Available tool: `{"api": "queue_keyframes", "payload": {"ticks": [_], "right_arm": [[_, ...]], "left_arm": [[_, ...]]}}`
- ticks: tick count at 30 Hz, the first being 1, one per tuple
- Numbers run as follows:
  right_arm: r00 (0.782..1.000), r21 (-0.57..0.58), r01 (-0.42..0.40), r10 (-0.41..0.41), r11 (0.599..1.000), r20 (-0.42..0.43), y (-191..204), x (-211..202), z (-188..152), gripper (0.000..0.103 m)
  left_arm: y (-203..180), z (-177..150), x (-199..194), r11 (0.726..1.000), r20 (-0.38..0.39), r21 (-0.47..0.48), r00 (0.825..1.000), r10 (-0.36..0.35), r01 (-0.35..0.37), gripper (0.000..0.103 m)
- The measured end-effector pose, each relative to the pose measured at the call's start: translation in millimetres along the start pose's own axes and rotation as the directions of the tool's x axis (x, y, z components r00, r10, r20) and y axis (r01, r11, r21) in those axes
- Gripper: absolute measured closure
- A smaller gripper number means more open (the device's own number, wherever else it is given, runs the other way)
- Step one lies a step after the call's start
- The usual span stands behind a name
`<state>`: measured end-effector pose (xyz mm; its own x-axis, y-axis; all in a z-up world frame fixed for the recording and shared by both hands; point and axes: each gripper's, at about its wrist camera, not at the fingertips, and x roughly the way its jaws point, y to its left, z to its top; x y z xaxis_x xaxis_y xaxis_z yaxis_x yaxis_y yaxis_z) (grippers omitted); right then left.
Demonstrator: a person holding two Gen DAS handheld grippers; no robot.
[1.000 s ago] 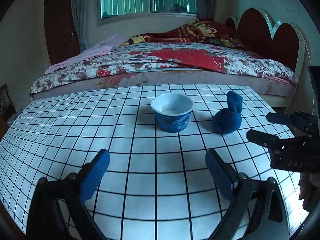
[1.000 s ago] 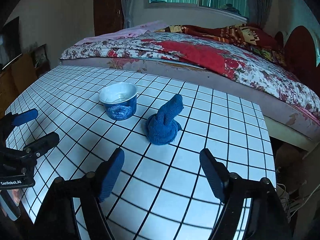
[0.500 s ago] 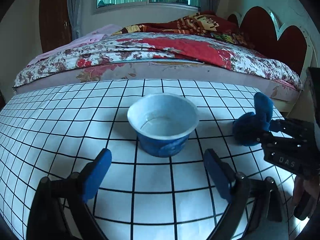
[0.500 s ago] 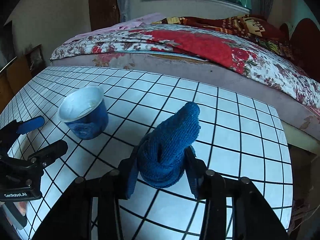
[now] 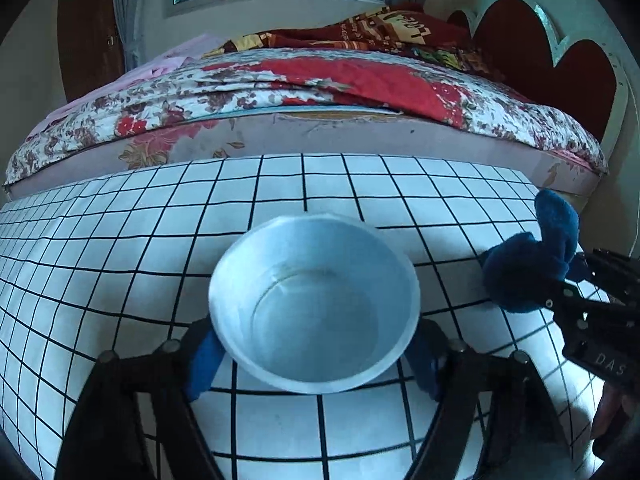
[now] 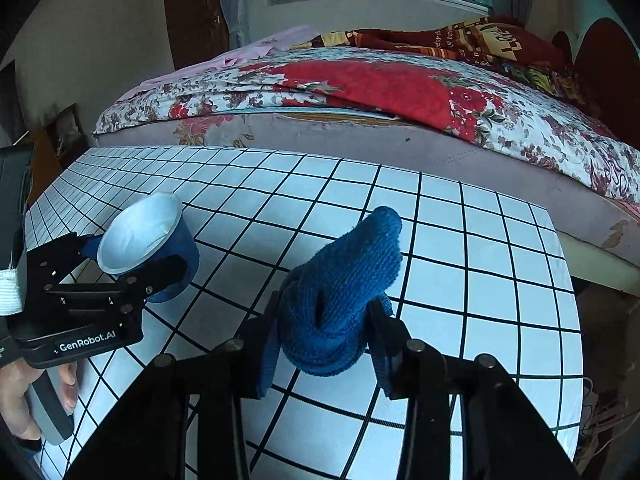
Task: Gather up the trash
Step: 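Lift the cup and glove and carry them over the bin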
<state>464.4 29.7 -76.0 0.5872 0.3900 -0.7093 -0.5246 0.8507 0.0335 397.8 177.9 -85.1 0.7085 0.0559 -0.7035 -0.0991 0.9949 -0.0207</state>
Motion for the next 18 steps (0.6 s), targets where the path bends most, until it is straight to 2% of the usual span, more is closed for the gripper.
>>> {"api": "queue_keyframes", "payload": {"ticks": [3,11,18], "right_arm": [[1.0,0.019,0.008,-0.009,1.0,0.03,-1,-20,-8,0.063],[0.994,0.039,0.04,-0.043,0.998,0.101,7,-84,-35,0.063],[0.984,0.034,0.054,-0.059,0.998,0.166,26,-149,-64,0.063]], "left_arm": [[-9,-11,-19,0.999,0.028,0.036,1.0,0.007,-0.008,0.025],[-28,-38,-84,0.998,0.101,0.063,0.995,-0.017,0.01,0.025],[-39,-56,-135,0.995,0.129,0.095,0.991,-0.023,0.011,0.025]]}}
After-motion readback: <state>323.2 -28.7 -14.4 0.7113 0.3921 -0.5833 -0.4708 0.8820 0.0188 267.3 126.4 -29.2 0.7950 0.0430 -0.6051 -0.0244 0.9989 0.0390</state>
